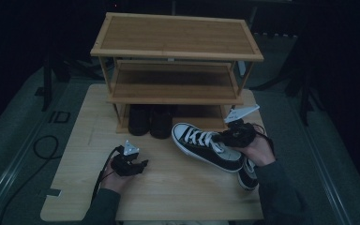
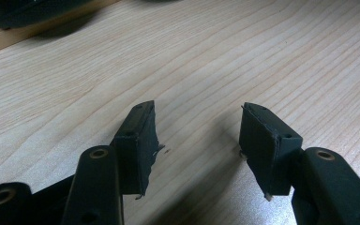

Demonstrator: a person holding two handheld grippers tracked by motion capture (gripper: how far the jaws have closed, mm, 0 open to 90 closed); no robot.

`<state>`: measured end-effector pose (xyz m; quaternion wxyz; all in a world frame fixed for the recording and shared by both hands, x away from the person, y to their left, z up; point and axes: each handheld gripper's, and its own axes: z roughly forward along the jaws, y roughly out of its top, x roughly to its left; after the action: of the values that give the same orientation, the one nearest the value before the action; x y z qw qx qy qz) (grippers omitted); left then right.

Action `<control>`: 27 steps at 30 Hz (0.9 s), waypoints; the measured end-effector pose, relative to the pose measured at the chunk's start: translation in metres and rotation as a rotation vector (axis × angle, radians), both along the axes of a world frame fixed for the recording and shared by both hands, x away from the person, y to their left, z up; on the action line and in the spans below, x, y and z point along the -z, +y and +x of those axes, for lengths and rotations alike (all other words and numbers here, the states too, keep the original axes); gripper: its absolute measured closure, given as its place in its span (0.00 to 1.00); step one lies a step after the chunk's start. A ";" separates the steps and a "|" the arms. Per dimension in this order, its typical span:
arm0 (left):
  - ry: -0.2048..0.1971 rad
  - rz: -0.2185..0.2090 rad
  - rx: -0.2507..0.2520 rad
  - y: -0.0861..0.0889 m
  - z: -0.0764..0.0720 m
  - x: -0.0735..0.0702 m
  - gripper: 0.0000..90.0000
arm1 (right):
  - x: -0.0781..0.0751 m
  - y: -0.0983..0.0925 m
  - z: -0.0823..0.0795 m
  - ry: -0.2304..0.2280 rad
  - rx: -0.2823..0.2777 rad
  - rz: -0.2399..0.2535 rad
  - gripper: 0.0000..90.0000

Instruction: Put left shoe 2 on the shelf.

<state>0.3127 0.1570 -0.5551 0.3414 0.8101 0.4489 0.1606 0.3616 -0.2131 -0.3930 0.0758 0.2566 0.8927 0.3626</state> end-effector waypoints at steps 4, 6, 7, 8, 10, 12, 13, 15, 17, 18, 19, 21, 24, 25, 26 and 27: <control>0.000 0.003 0.002 0.000 0.000 0.000 0.52 | -0.008 0.001 0.003 -0.008 0.000 0.010 0.96; 0.000 0.002 0.001 0.000 0.000 0.000 0.52 | -0.009 0.001 0.003 -0.009 -0.002 0.009 0.96; 0.000 0.003 0.001 0.000 0.000 0.000 0.52 | -0.011 0.001 0.005 -0.009 -0.003 0.014 0.96; 0.000 0.003 0.001 0.000 0.000 0.000 0.52 | -0.011 0.001 0.005 -0.009 -0.003 0.014 0.96; 0.000 0.002 0.001 0.000 0.000 0.000 0.52 | -0.014 0.001 0.007 -0.013 -0.003 0.014 0.96; 0.000 0.002 0.001 0.000 0.000 0.000 0.52 | -0.015 0.001 0.008 -0.013 -0.001 0.013 0.96; 0.001 0.003 0.001 0.000 0.000 0.000 0.52 | -0.017 0.001 0.009 -0.015 0.002 0.015 0.96; 0.000 0.002 0.001 0.000 0.000 0.000 0.52 | -0.019 0.000 0.011 -0.019 0.003 0.018 0.96; 0.000 0.002 0.001 0.000 0.000 0.000 0.52 | -0.021 -0.001 0.012 -0.017 0.004 0.023 0.96; 0.000 0.002 0.001 0.000 0.000 0.000 0.52 | -0.021 -0.001 0.012 -0.017 0.004 0.023 0.96; 0.000 0.000 0.000 0.000 0.000 0.000 0.52 | -0.023 -0.001 0.013 -0.019 0.004 0.029 0.96; 0.000 0.002 0.001 0.000 0.000 0.000 0.52 | -0.024 -0.001 0.013 -0.022 0.002 0.031 0.96; 0.000 0.002 0.002 0.000 0.000 0.000 0.52 | -0.028 -0.001 0.014 -0.023 0.003 0.042 0.96; 0.000 0.002 0.002 0.000 0.000 0.000 0.52 | -0.030 -0.001 0.015 -0.026 0.005 0.048 0.96; 0.000 0.002 0.002 0.000 0.000 0.000 0.52 | -0.030 -0.001 0.015 -0.026 0.005 0.048 0.96; 0.000 0.002 0.002 0.000 0.000 0.000 0.52 | -0.032 -0.001 0.016 -0.030 0.004 0.054 0.96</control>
<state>0.3129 0.1571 -0.5551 0.3410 0.8108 0.4478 0.1608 0.3772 -0.2142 -0.3607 0.0830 0.2548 0.8809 0.3901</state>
